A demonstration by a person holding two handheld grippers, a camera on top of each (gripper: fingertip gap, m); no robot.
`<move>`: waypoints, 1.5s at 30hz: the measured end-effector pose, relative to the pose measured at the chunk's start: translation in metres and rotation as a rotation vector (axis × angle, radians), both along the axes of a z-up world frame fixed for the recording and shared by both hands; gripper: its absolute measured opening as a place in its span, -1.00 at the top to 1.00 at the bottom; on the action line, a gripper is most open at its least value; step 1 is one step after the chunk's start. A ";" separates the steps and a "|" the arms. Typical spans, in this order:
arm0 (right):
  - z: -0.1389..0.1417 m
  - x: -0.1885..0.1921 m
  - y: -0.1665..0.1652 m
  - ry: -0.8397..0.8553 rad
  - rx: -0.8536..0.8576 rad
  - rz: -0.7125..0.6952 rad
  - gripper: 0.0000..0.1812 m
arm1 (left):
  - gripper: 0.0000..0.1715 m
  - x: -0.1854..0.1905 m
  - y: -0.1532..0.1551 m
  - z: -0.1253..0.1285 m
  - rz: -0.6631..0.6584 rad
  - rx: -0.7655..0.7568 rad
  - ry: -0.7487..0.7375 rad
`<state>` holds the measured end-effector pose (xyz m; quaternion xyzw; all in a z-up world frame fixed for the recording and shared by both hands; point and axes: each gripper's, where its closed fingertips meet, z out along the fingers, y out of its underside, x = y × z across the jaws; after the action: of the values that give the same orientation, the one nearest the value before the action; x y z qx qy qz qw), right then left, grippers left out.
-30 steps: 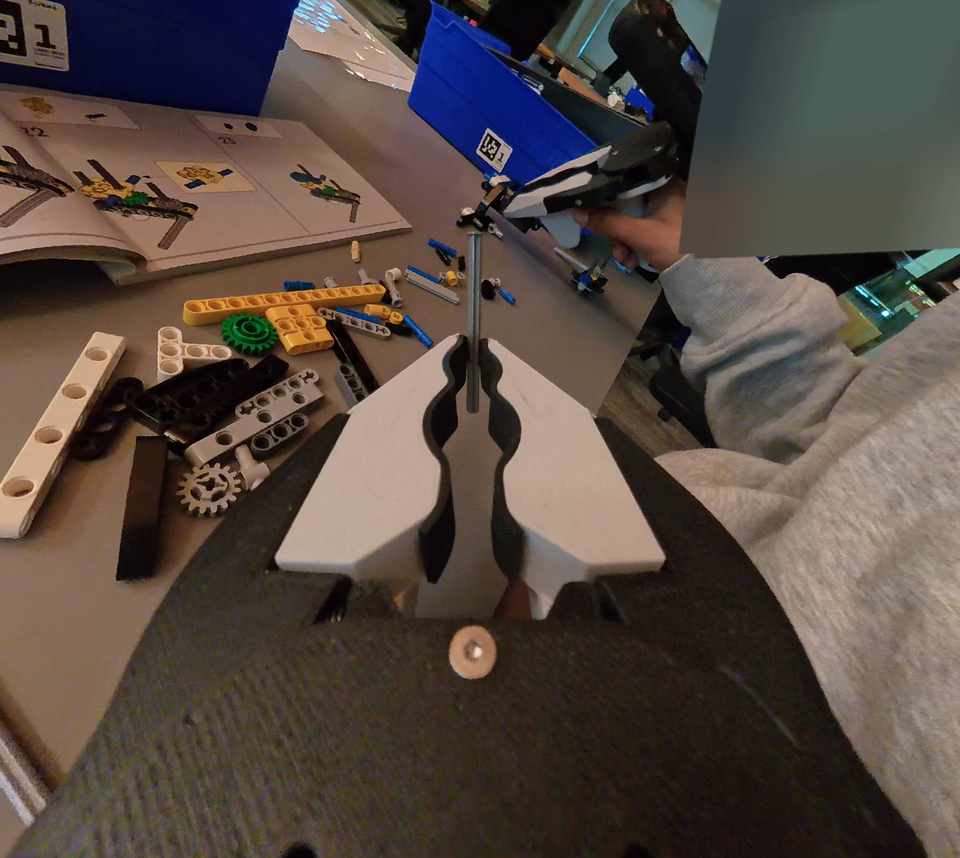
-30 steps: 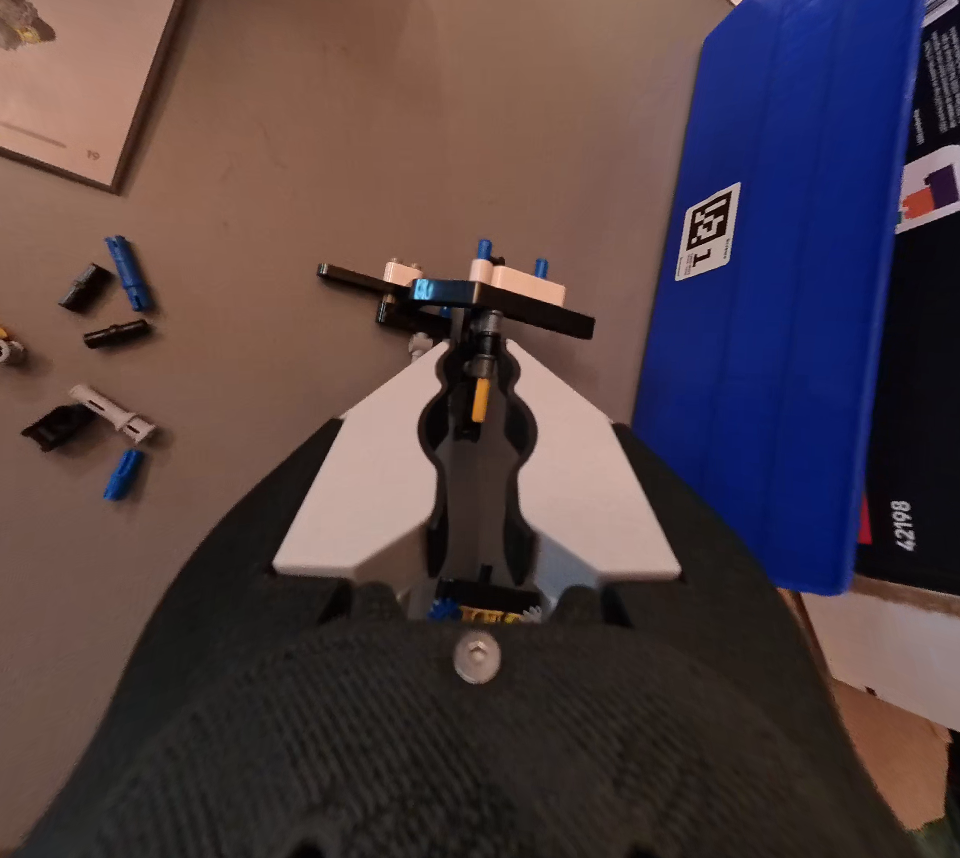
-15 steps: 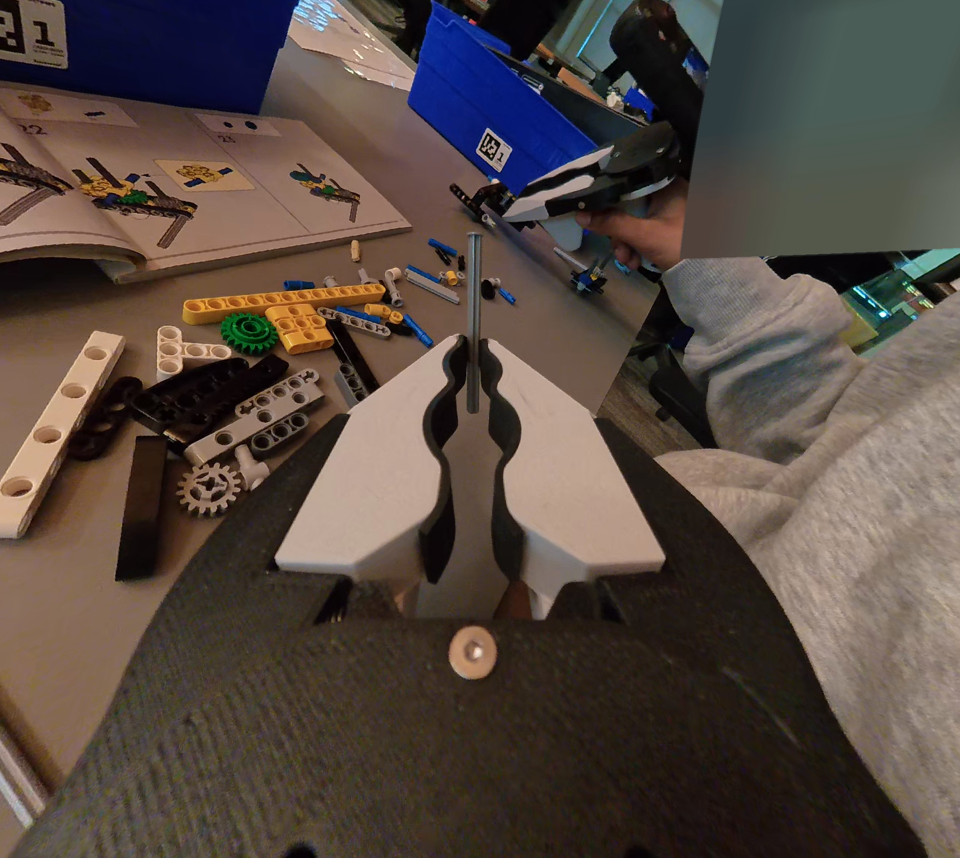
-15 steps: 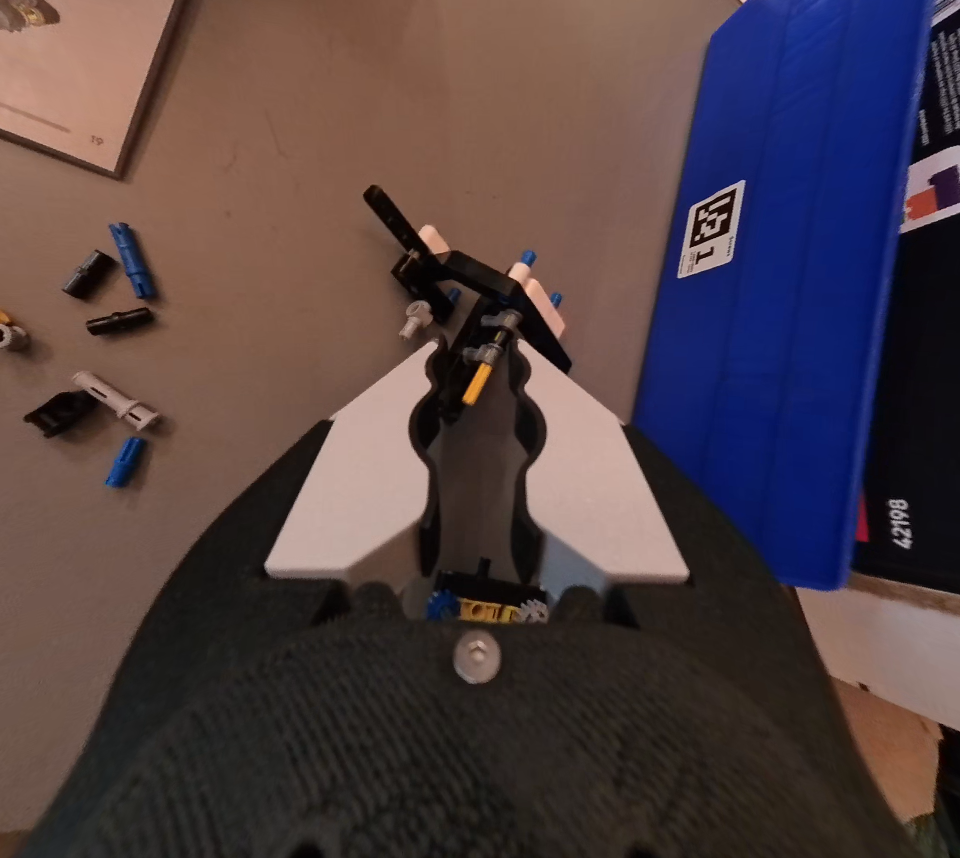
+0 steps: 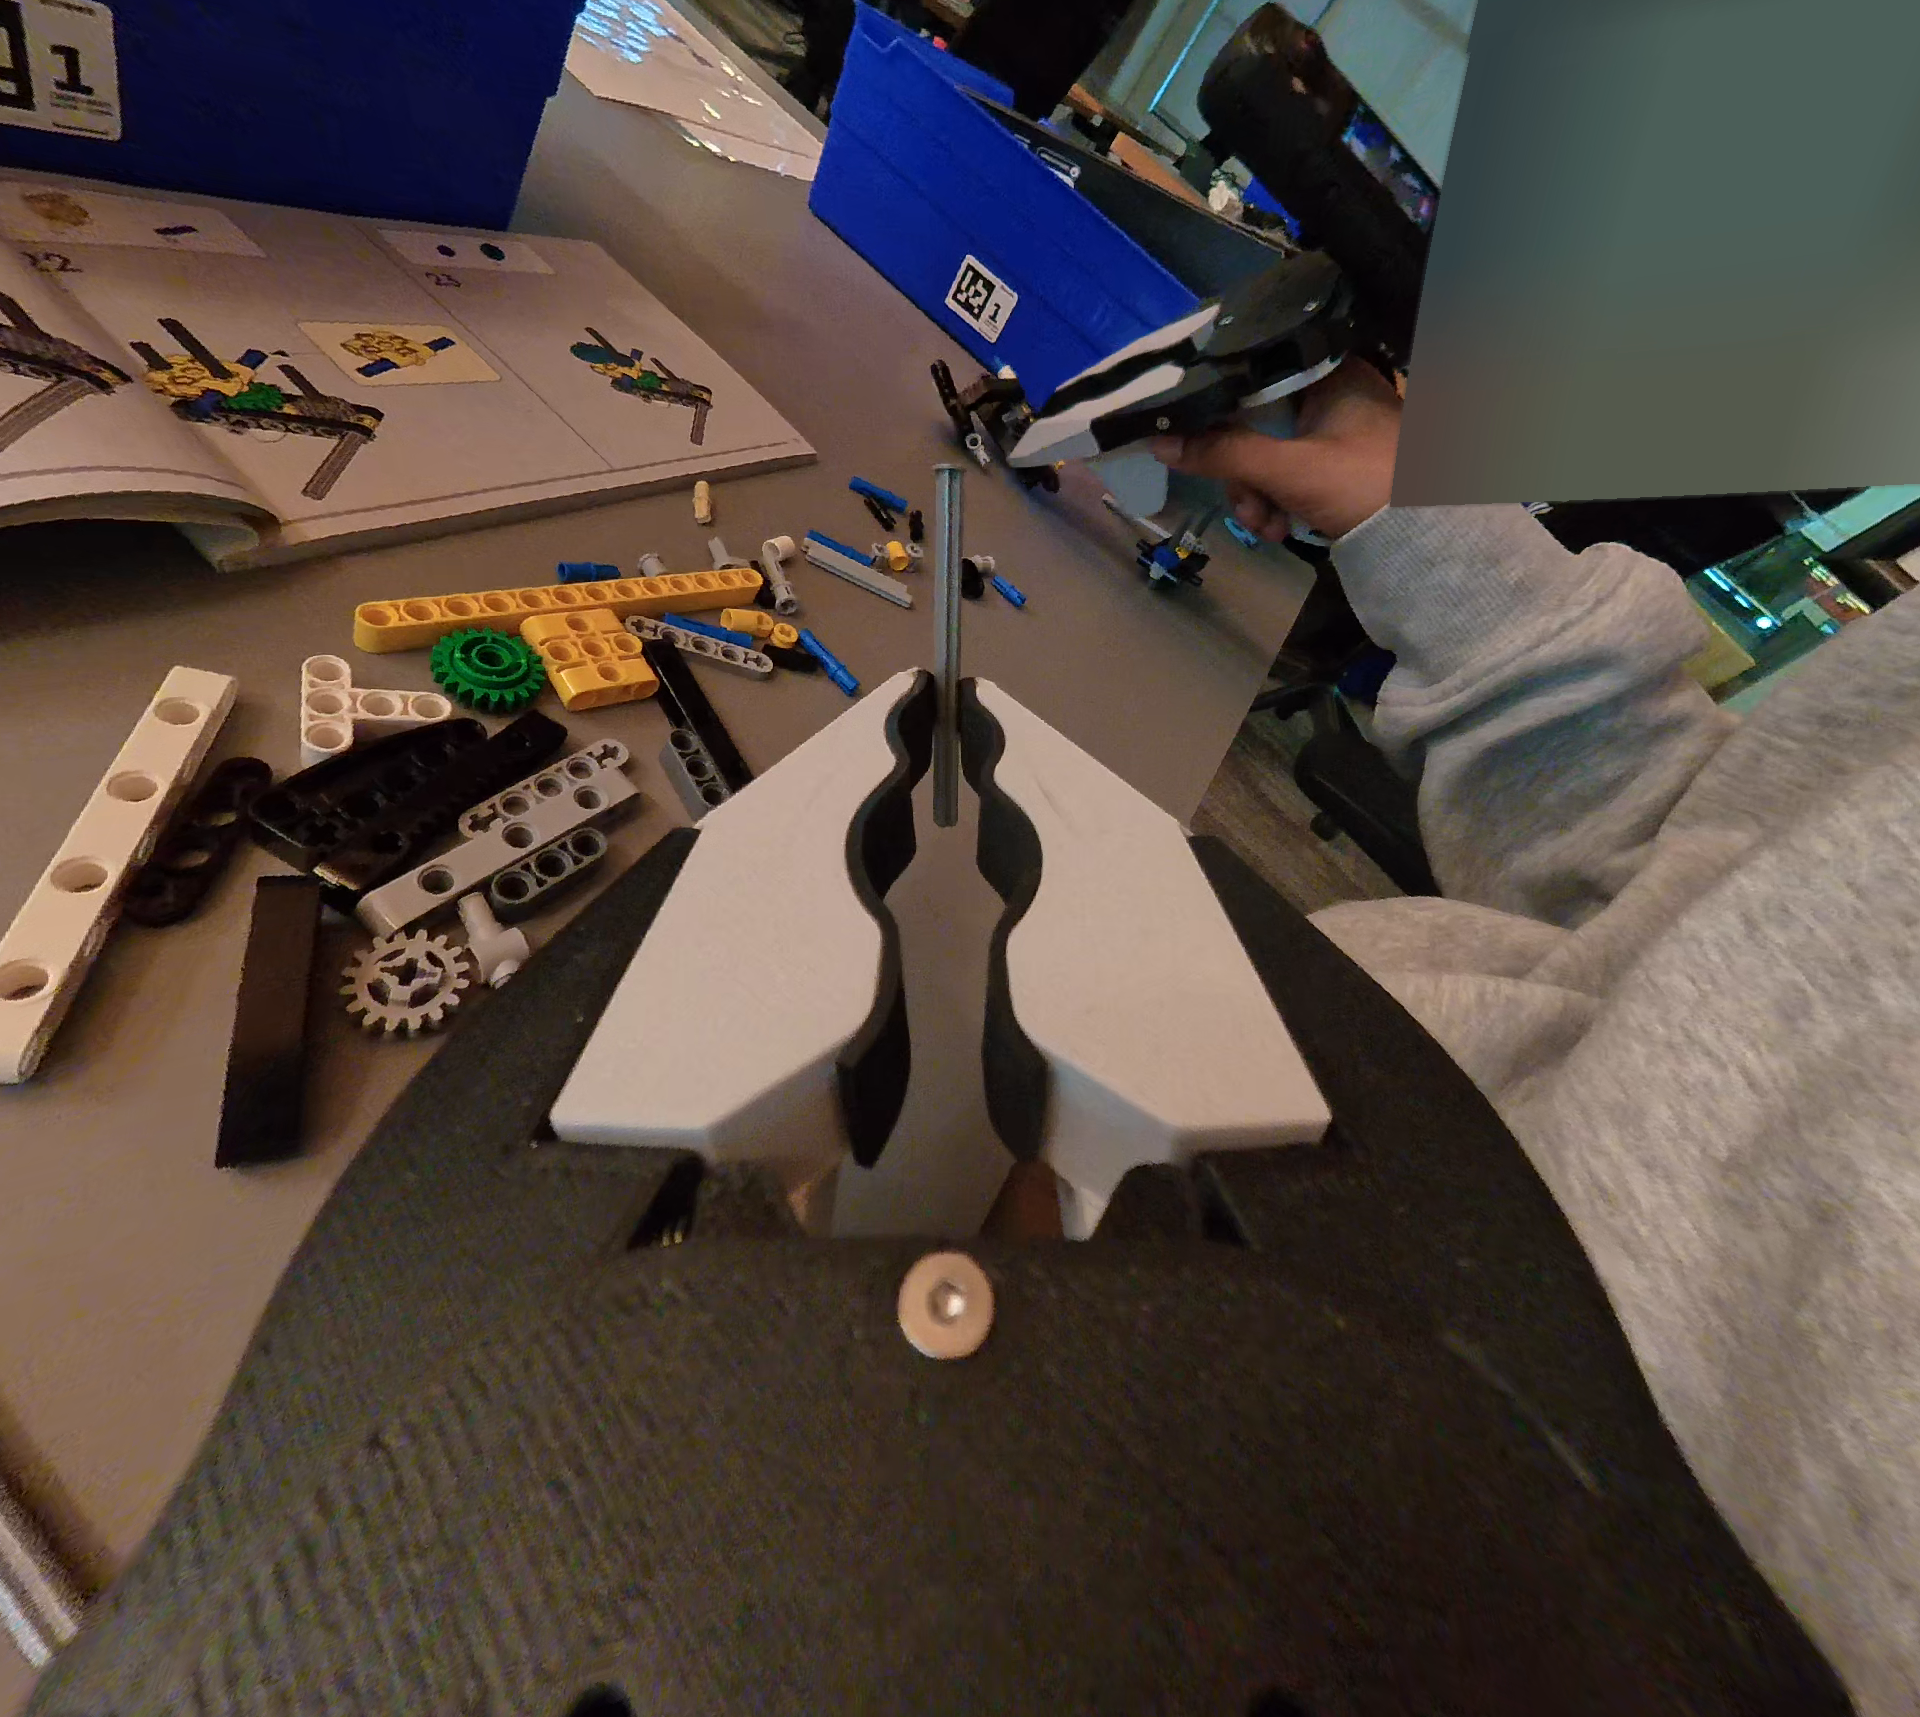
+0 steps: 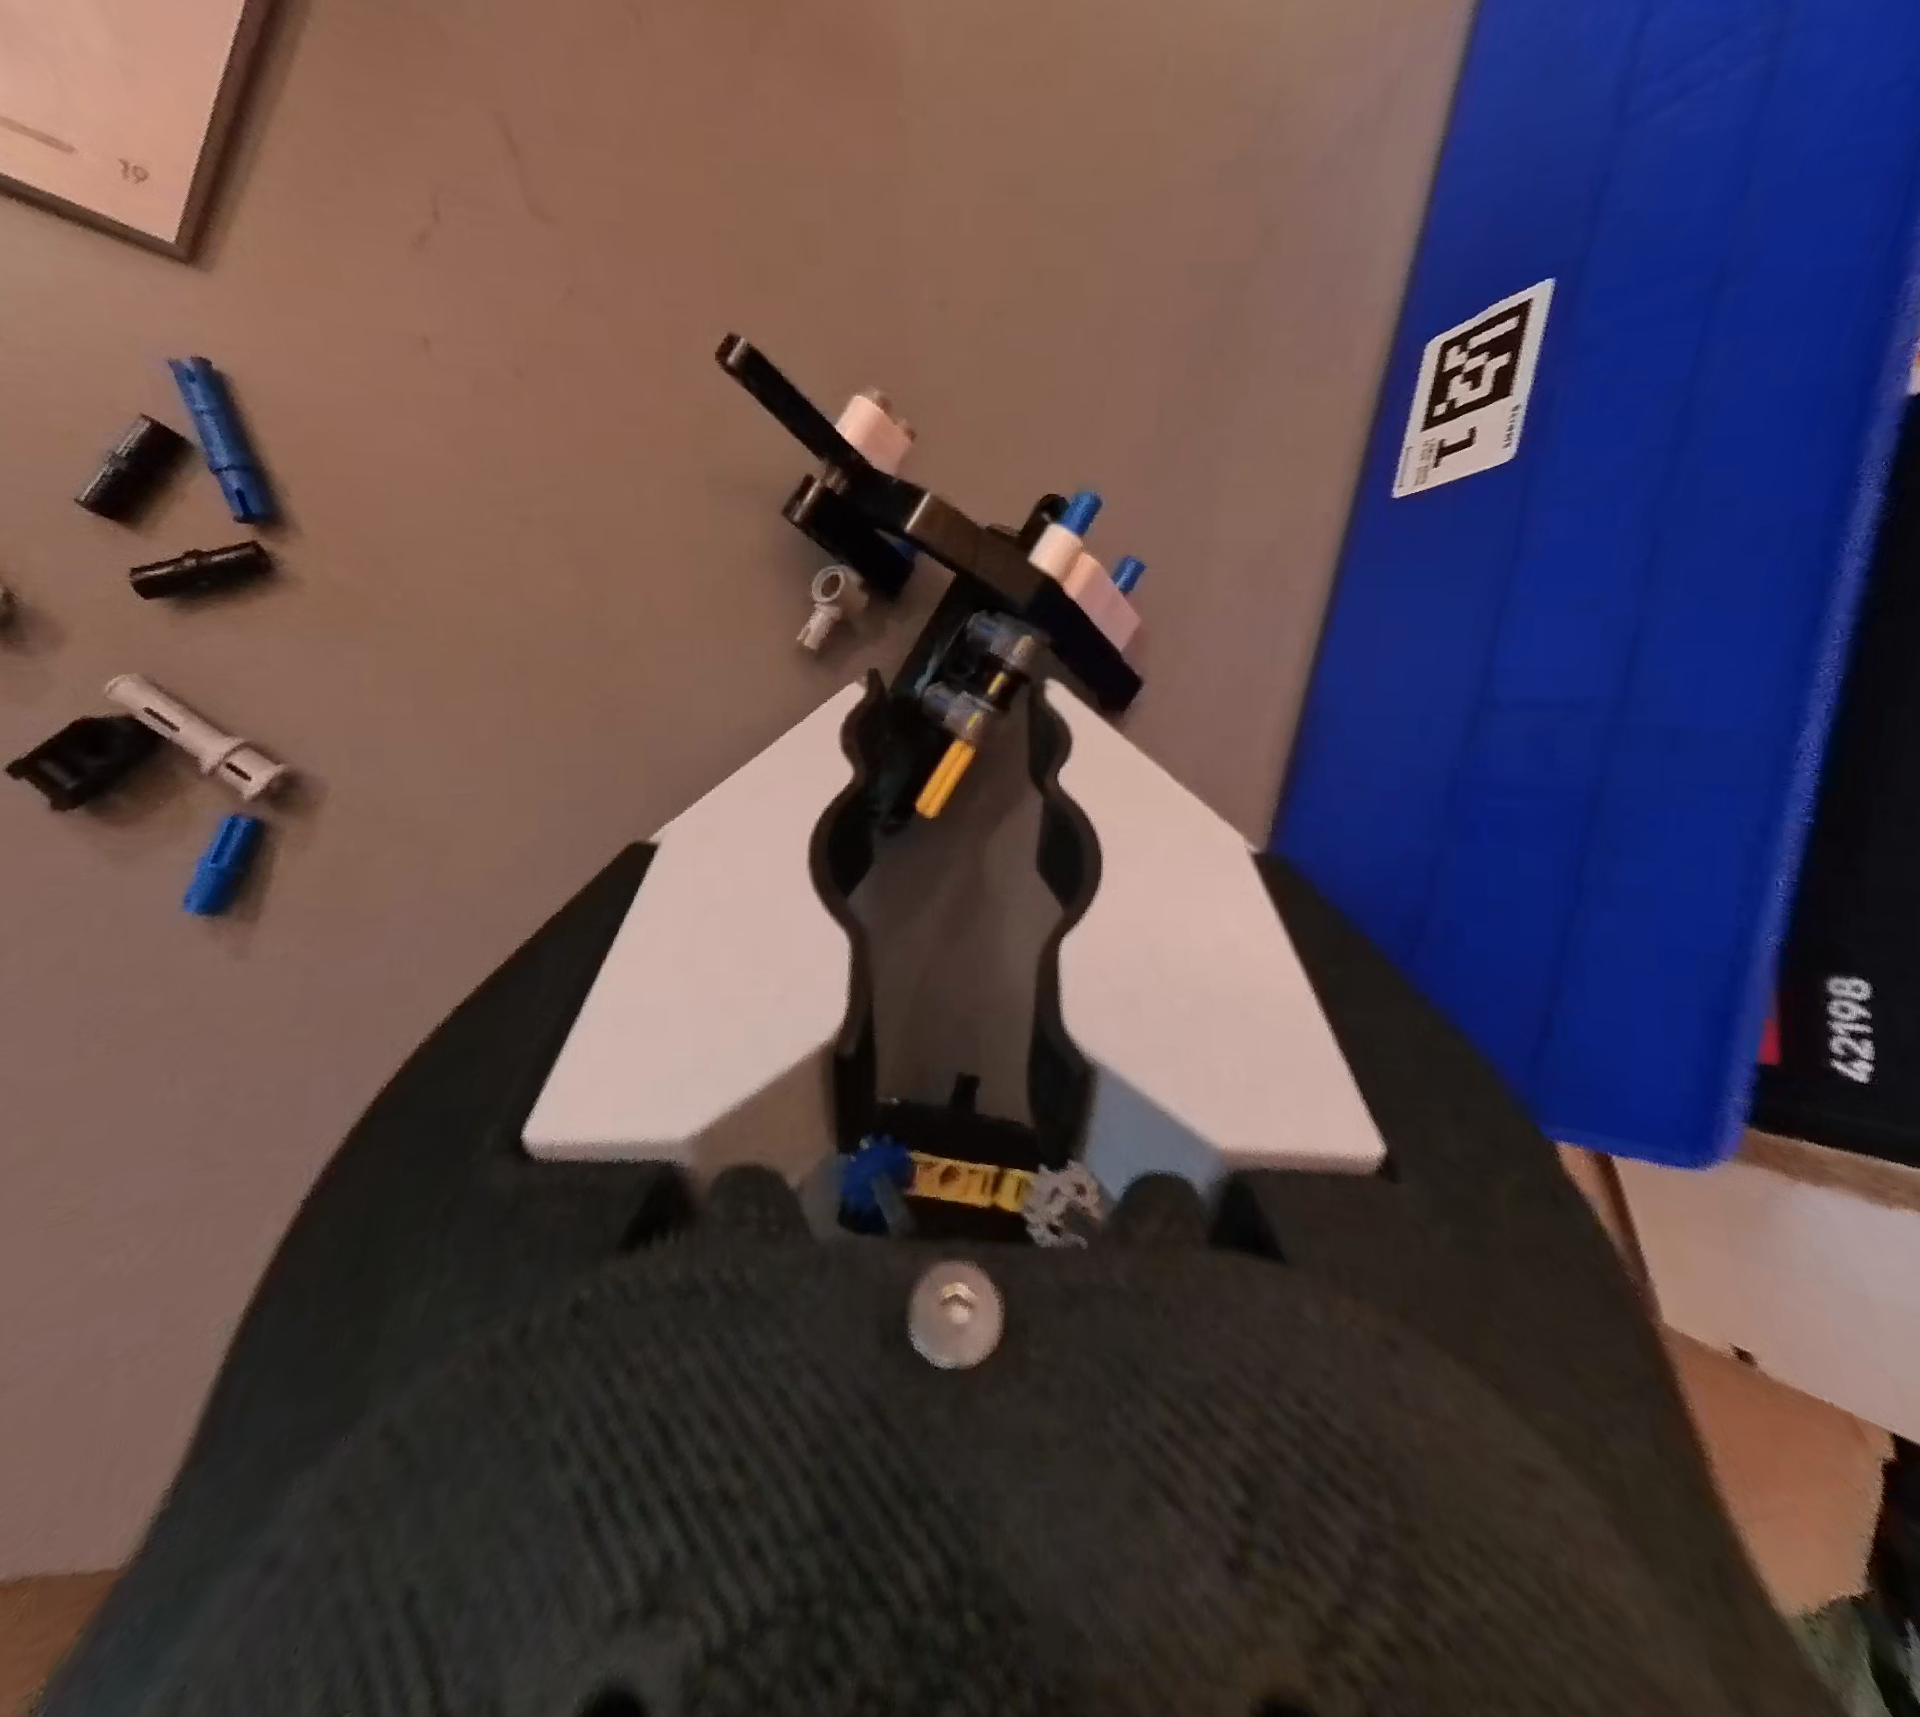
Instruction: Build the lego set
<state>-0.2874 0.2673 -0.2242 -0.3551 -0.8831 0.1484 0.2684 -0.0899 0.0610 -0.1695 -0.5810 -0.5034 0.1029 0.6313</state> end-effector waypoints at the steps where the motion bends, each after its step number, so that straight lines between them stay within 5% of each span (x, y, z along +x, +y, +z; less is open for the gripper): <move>1: -0.002 0.001 0.000 -0.008 0.005 0.001 0.70 | 0.98 0.000 0.000 0.000 0.000 -0.001 0.001; 15: 0.000 -0.006 0.014 0.006 0.162 0.181 0.67 | 0.98 0.001 0.002 0.001 -0.002 -0.013 0.008; 20: 0.026 -0.001 0.017 0.050 0.062 0.155 0.48 | 0.98 0.001 0.003 0.000 -0.002 -0.019 0.008; 31: 0.076 0.027 0.071 0.258 -0.171 -0.030 0.54 | 0.98 0.002 0.006 -0.001 -0.009 -0.027 0.007; 34: 0.096 0.041 0.038 0.329 -0.353 0.071 0.55 | 0.98 0.002 0.009 -0.003 -0.015 -0.034 0.006; 38: 0.117 0.087 -0.055 0.299 -0.813 0.336 0.60 | 0.98 0.003 0.010 -0.003 -0.015 -0.043 0.007; 40: 0.114 0.112 -0.099 0.232 -0.977 0.452 0.60 | 0.98 0.002 0.009 -0.004 -0.006 -0.061 0.011; 45: 0.084 0.153 -0.164 0.025 -1.088 0.612 0.59 | 0.98 0.002 0.008 -0.010 0.004 -0.119 0.009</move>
<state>-0.1347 0.1028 -0.1402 -0.1703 -0.7394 0.6513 0.0046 -0.0878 0.0694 -0.1794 -0.6159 -0.4946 0.1365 0.5979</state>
